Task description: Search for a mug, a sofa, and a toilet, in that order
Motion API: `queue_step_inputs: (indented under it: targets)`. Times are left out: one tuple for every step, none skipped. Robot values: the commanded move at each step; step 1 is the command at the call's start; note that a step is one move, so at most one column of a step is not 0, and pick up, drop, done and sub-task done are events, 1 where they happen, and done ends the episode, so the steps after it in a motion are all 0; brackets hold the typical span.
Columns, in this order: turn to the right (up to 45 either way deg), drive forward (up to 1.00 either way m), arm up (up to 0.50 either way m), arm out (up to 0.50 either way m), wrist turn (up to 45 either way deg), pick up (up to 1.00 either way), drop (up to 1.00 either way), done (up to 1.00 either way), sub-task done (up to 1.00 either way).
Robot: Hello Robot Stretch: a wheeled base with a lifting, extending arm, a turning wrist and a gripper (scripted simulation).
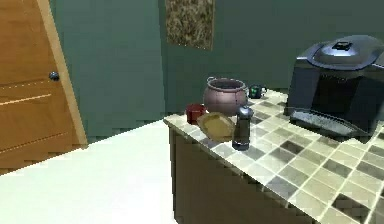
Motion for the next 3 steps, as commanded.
queue_step_inputs:
  targets:
    - [-45.0, 0.00, 0.00, 0.00, 0.0, 0.00, 0.00, 0.00, 0.00]
    - [-45.0, 0.00, 0.00, 0.00, 0.0, 0.00, 0.00, 0.00, 0.00]
    - [-9.0, 0.00, 0.00, 0.00, 0.0, 0.00, 0.00, 0.00, 0.00]
